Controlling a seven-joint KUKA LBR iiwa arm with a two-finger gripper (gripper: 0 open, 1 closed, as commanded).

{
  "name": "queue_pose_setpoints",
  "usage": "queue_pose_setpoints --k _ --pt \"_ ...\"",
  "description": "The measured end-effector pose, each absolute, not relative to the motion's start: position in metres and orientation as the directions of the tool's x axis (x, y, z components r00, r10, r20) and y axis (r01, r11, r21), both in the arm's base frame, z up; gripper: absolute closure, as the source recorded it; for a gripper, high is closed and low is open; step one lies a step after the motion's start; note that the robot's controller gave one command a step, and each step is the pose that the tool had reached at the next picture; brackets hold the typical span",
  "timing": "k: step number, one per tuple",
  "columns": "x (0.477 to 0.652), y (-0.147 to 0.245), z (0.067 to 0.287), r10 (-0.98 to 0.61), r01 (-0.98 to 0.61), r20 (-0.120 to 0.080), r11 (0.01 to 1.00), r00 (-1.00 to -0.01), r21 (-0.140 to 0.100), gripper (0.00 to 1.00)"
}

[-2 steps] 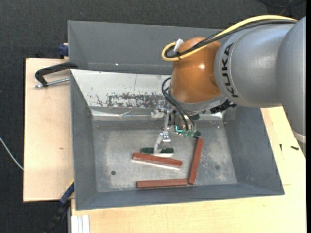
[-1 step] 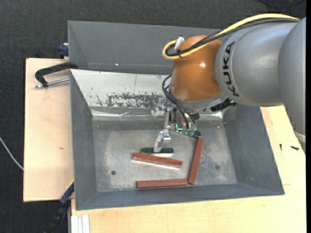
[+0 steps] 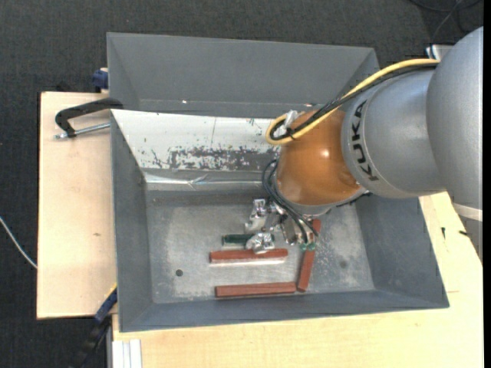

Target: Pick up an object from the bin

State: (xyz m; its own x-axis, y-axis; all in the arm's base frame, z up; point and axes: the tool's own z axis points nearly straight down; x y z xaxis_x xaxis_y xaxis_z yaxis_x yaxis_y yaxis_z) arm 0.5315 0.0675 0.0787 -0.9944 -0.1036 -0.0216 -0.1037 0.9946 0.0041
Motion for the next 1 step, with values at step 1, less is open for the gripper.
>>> queue_pose_setpoints --k 1 --pt "0.5315 0.0674 0.0787 -0.103 -0.104 -0.022 0.995 -0.994 0.004 1.00"
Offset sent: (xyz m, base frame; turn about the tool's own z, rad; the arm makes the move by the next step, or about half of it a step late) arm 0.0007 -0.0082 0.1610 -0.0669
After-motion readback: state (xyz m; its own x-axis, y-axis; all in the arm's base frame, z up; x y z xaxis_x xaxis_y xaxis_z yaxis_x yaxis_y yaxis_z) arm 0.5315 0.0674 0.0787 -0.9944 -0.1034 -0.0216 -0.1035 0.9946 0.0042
